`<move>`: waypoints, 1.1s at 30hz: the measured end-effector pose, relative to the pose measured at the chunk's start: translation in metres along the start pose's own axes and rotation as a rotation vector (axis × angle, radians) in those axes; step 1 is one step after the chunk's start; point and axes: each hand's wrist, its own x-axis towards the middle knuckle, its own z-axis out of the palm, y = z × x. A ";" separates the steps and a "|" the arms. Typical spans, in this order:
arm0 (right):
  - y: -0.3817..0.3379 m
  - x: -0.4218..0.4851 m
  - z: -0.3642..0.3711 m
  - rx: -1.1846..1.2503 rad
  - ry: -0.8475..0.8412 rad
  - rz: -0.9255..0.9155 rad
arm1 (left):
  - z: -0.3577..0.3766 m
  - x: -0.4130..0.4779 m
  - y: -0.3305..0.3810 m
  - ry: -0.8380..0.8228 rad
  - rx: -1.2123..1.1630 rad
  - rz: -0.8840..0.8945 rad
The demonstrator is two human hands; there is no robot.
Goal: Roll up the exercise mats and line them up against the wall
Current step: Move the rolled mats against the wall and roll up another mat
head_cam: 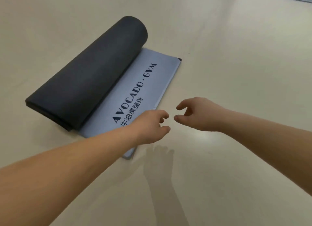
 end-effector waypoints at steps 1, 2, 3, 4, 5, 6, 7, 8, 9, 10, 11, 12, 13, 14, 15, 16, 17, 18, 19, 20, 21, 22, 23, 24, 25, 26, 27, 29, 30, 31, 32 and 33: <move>-0.014 0.013 0.007 0.046 0.010 -0.016 | -0.008 0.000 -0.013 0.028 -0.010 -0.014; -0.027 0.023 0.015 0.086 0.015 -0.028 | -0.014 0.000 -0.025 0.047 -0.021 -0.026; -0.037 0.030 0.023 0.118 0.020 -0.037 | -0.020 -0.002 -0.036 0.056 -0.031 -0.038; -0.046 0.035 0.030 0.142 0.025 -0.042 | -0.026 -0.005 -0.046 0.059 -0.037 -0.046; -0.053 0.040 0.037 0.163 0.026 -0.045 | -0.034 -0.009 -0.056 0.067 -0.036 -0.048; -0.061 0.045 0.042 0.178 0.023 -0.047 | -0.045 -0.011 -0.067 0.086 -0.018 -0.045; -0.069 0.052 0.045 0.189 0.020 -0.051 | -0.059 -0.012 -0.079 0.121 0.021 -0.037; -0.079 0.059 0.046 0.202 0.018 -0.054 | -0.076 -0.011 -0.091 0.172 0.078 -0.029; -0.092 0.068 0.045 0.223 0.018 -0.057 | -0.096 -0.009 -0.105 0.237 0.145 -0.028; -0.107 0.079 0.045 0.250 0.022 -0.060 | -0.118 -0.006 -0.119 0.303 0.217 -0.044; -0.122 0.088 0.044 0.283 0.025 -0.066 | -0.140 -0.004 -0.133 0.363 0.284 -0.080; -0.137 0.097 0.044 0.319 0.024 -0.073 | -0.159 -0.001 -0.148 0.414 0.351 -0.133; -0.152 0.104 0.046 0.350 0.015 -0.084 | -0.175 0.001 -0.162 0.452 0.414 -0.203; -0.166 0.110 0.048 0.372 0.000 -0.098 | -0.185 0.004 -0.178 0.473 0.463 -0.288; -0.177 0.115 0.051 0.383 -0.013 -0.116 | -0.191 0.006 -0.192 0.475 0.482 -0.378; -0.185 0.119 0.055 0.382 -0.025 -0.136 | -0.194 0.007 -0.206 0.463 0.449 -0.467; -0.191 0.121 0.057 0.374 -0.037 -0.152 | -0.195 0.005 -0.216 0.449 0.367 -0.544; -0.194 0.121 0.060 0.366 -0.048 -0.161 | -0.194 0.003 -0.223 0.444 0.259 -0.598; -0.196 0.121 0.063 0.365 -0.053 -0.167 | -0.193 0.001 -0.226 0.451 0.182 -0.620; -0.195 0.121 0.065 0.369 -0.049 -0.171 | -0.190 -0.002 -0.224 0.464 0.164 -0.619; -0.193 0.120 0.067 0.367 -0.037 -0.176 | -0.184 -0.004 -0.219 0.474 0.195 -0.609; -0.190 0.118 0.068 0.356 -0.016 -0.189 | -0.174 -0.007 -0.211 0.478 0.251 -0.591; -0.187 0.116 0.069 0.333 0.021 -0.211 | -0.161 -0.009 -0.203 0.478 0.316 -0.562; -0.184 0.116 0.070 0.288 0.067 -0.247 | -0.149 -0.009 -0.195 0.475 0.368 -0.520; -0.181 0.115 0.069 0.221 0.098 -0.289 | -0.140 -0.010 -0.190 0.470 0.380 -0.465; -0.177 0.115 0.068 0.145 0.103 -0.325 | -0.137 -0.011 -0.187 0.471 0.337 -0.400; -0.174 0.115 0.067 0.077 0.082 -0.345 | -0.140 -0.011 -0.187 0.480 0.253 -0.342; -0.168 0.112 0.066 0.003 0.001 -0.330 | -0.151 -0.013 -0.189 0.487 0.086 -0.301; -0.164 0.110 0.066 0.001 -0.022 -0.314 | -0.155 -0.012 -0.191 0.475 0.013 -0.311; -0.161 0.109 0.066 0.018 -0.020 -0.298 | -0.154 -0.011 -0.193 0.461 -0.035 -0.320; -0.157 0.107 0.066 0.041 -0.001 -0.281 | -0.150 -0.009 -0.192 0.451 -0.058 -0.313; -0.154 0.105 0.065 0.053 0.031 -0.266 | -0.144 -0.009 -0.188 0.451 -0.055 -0.309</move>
